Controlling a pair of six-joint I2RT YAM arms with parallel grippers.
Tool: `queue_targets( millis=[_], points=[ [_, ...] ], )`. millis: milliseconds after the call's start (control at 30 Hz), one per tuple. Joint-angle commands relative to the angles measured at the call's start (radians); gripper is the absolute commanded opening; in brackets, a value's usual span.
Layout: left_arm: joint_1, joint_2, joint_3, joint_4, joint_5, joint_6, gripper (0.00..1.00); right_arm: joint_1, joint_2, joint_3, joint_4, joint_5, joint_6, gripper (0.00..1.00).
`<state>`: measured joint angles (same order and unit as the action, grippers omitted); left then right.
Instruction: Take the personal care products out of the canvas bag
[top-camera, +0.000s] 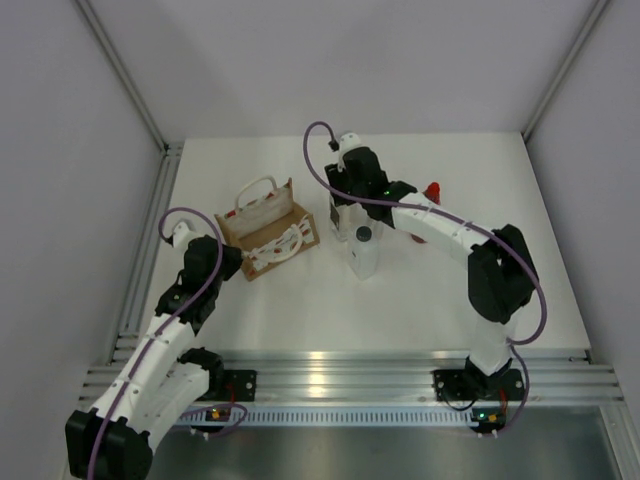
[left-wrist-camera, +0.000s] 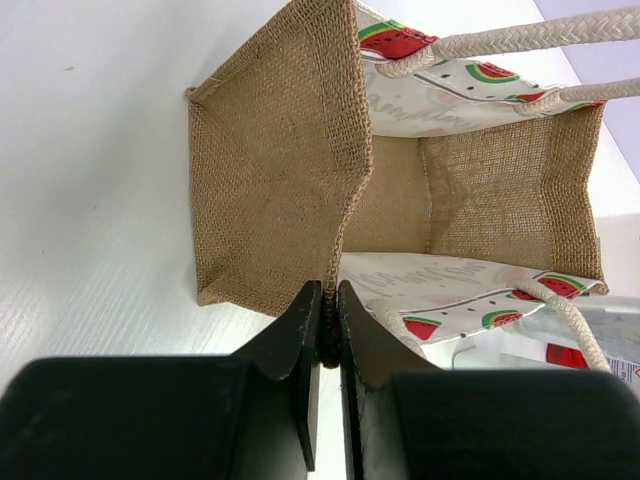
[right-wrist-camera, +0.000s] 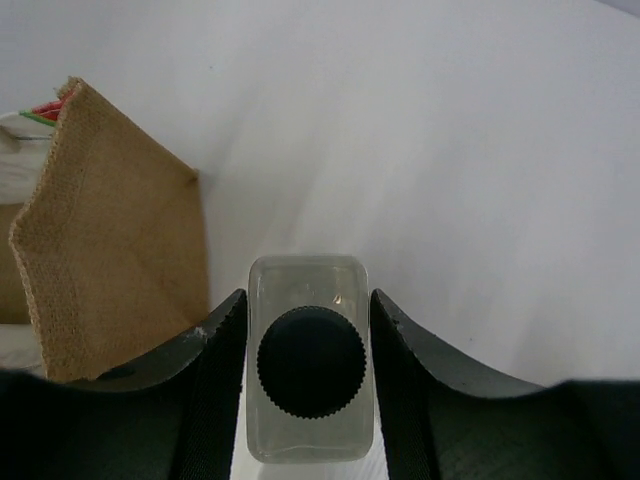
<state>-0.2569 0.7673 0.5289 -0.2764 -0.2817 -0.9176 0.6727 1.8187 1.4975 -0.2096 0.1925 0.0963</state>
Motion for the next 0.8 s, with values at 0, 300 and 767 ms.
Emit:
queue_targets(
  millis=[0,300,767],
  points=[
    [0.002,-0.013,-0.023,-0.003,-0.020,0.013,0.00,-0.004,0.026,0.043,0.200,-0.010,0.028,0.00],
    [0.002,0.000,-0.020,-0.001,-0.020,0.013,0.00,0.011,0.042,0.081,0.162,0.015,0.029,0.53],
    [0.002,-0.005,0.060,-0.053,-0.024,0.069,0.71,0.019,-0.211,0.034,0.059,0.041,0.008,0.99]
  ],
)
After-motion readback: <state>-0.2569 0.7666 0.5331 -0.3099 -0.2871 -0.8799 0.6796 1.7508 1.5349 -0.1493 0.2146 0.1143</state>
